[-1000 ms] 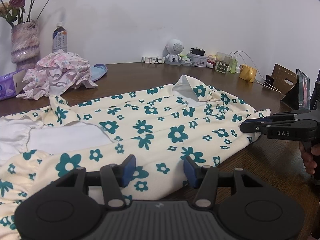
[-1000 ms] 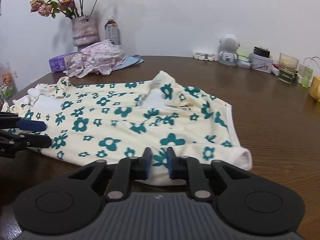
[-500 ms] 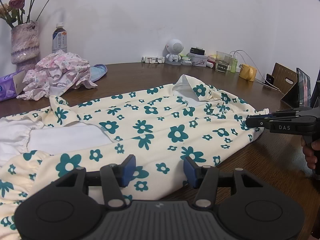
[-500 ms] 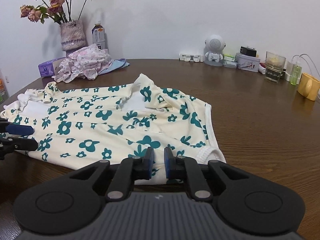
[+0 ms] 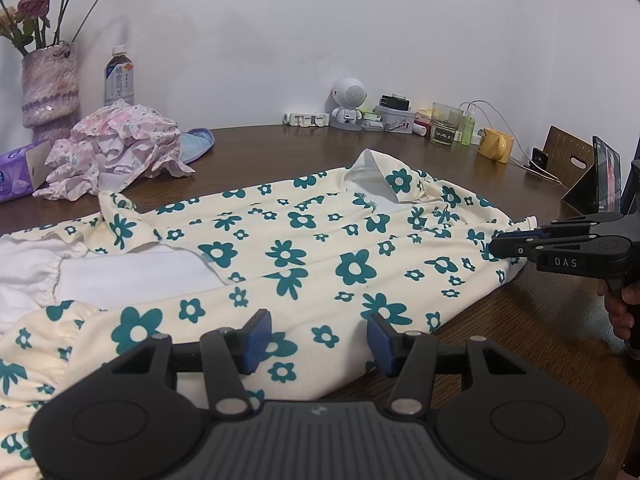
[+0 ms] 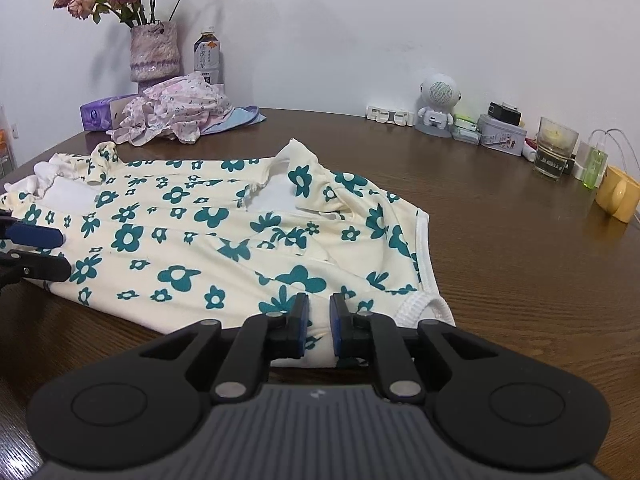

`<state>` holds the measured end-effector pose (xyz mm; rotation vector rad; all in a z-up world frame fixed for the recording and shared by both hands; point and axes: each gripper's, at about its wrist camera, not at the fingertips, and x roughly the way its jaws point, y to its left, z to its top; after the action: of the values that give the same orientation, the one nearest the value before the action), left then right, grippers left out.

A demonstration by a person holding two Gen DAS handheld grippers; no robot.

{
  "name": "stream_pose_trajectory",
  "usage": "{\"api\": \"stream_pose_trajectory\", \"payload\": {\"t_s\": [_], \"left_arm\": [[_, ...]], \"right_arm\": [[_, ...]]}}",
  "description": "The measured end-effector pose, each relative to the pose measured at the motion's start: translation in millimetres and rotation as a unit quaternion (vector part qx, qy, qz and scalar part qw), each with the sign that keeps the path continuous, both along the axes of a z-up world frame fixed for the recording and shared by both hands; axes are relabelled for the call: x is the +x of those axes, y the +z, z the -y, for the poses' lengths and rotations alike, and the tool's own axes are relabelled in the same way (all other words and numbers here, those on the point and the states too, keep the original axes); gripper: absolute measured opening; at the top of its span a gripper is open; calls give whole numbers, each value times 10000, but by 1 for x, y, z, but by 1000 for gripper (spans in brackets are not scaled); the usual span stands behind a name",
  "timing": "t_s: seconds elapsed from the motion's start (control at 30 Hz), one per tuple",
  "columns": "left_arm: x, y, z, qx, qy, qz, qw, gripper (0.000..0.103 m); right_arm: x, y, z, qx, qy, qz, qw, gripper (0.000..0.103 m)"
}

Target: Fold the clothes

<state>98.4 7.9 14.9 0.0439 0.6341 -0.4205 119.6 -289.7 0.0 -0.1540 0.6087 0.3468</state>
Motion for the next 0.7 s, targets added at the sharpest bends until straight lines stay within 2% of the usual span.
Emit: {"api": "stream_pose_trajectory", "payload": {"t_s": [0.27,0.4,0.5,0.57,0.7], "left_arm": [[0,0,0,24,1,5,10000,52],[0,0,1,53,-6,12,10000,52],[0,0,2,61,-10,15,10000,53],[0,0,2,59,-8,14,10000,53],[-1,0,2,61,-9,16,10000,53]], "right_arm": [[-1,1,3,90,-12,43,9999,12],[-13,10,1,439,19,220,9988,18],[-24,22,-14,596,329,432,9967,19],[-25,25,-30,592,472,474,9960,26],[-19,18,-61,476,747,292,9956,27]]}}
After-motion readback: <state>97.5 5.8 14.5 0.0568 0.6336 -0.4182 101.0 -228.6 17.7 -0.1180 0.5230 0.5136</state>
